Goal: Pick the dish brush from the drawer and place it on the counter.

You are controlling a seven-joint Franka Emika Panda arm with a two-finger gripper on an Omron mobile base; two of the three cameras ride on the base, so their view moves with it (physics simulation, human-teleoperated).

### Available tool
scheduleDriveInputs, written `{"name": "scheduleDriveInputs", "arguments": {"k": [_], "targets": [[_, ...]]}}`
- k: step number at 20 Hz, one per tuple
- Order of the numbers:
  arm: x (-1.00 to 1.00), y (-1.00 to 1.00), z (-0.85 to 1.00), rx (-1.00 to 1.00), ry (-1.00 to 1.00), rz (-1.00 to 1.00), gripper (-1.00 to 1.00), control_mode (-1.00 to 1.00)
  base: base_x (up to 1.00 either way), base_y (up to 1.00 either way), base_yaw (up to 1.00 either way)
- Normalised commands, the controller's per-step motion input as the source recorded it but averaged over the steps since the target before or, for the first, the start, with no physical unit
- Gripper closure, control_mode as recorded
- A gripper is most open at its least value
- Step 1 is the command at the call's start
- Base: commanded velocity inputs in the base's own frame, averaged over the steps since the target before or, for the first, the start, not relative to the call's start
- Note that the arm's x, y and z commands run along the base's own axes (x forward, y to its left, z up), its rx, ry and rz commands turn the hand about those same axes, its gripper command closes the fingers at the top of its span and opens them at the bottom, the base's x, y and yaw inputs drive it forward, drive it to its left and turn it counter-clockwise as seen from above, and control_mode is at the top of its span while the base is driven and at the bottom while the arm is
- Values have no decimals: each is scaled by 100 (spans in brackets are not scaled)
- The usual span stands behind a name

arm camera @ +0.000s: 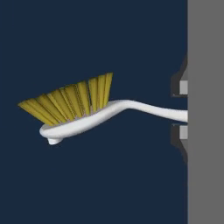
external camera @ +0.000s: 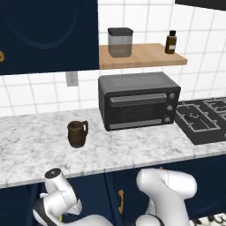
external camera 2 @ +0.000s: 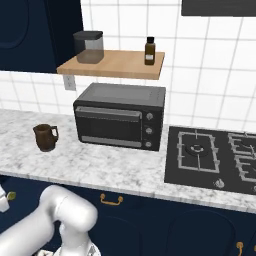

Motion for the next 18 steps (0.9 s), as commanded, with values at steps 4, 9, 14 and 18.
{"name": "scheduleDriveInputs", "arguments": {"k": [4,9,14,18], "targets": [[-16,-34,100,1,-49,-1,100,-100,0,0,0],[6,-17,100,8,-31,-6,100,-100,0,0,0],[57,-7,100,8,-12,-22,100,-100,0,0,0],[78,-16,100,4,-5,-26,100,-100,0,0,0]]}}
